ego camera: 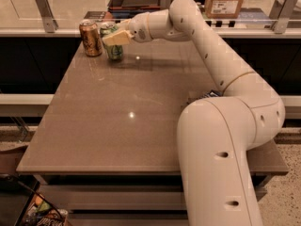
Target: Move green can near orange can
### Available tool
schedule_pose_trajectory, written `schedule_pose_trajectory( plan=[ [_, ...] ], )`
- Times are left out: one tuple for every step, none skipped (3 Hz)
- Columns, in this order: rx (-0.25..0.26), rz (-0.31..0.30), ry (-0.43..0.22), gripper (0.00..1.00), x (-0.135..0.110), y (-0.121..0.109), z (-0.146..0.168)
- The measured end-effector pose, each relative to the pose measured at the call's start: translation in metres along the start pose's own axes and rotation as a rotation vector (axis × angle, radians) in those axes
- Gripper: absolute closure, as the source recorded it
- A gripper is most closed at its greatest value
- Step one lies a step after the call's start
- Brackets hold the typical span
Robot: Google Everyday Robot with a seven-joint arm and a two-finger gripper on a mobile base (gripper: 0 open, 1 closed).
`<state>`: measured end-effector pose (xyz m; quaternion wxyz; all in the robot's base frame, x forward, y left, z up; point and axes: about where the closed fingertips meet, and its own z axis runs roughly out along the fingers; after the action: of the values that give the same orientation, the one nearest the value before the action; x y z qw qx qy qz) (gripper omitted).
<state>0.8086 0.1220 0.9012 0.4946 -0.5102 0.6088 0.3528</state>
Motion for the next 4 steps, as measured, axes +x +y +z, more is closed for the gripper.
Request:
schedule_pose_trajectory(
  plan=[
    [0.005,0.024,-0.044,1.00,0.0032,-0.0022,-0.0047],
    [0.017,0.033,-0.066,1.00,0.0051,-0.0035,-0.0089],
    [0.034,0.030,-0.057,1.00,0.0066,-0.0040,-0.0110],
    [0.044,0.031,-0.046,1.00,0.0083,-0.0046,-0.0116]
  ],
)
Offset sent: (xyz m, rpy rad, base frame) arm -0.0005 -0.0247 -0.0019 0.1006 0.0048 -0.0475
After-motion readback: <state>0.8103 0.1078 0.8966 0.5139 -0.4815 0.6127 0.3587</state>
